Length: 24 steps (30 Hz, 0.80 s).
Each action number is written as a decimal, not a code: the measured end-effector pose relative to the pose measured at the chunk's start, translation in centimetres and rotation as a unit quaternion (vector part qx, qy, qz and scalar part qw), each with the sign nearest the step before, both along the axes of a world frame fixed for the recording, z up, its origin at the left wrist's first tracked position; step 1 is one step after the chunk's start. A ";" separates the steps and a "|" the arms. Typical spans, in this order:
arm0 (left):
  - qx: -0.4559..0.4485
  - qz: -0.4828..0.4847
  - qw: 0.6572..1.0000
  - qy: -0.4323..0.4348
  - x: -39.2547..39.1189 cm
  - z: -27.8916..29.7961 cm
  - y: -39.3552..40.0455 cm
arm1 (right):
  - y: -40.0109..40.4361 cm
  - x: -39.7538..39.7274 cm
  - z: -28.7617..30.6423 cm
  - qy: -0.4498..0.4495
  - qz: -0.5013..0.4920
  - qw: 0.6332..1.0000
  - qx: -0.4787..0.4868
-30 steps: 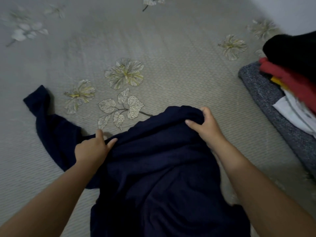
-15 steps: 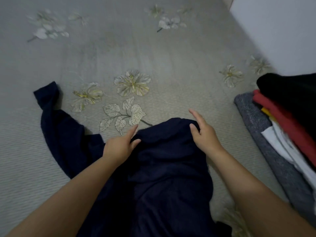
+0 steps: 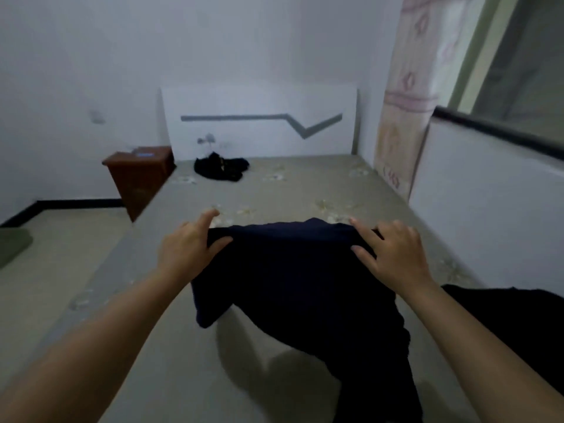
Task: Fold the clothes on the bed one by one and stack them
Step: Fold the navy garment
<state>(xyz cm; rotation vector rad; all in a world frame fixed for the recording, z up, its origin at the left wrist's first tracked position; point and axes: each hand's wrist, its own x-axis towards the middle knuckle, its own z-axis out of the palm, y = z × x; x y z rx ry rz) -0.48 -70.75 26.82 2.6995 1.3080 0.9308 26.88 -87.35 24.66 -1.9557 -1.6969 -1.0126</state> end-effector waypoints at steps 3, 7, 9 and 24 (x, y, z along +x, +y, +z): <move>0.038 -0.029 0.997 -0.060 -5.0 4.0 -2.8 | -3.2 -4.9 4.5 -0.026 0.001 0.996 0.084; 0.057 -0.056 0.991 -0.109 -11.4 7.0 -7.6 | -8.3 -12.2 7.9 -0.059 -0.050 0.985 0.155; 0.039 -0.071 0.985 -0.152 -14.5 8.1 -9.7 | -10.7 -15.7 9.2 -0.073 -0.072 0.980 0.169; 0.313 -0.095 0.945 0.013 -26.2 12.0 -9.0 | -12.1 -23.1 13.2 -0.067 -0.030 0.994 0.078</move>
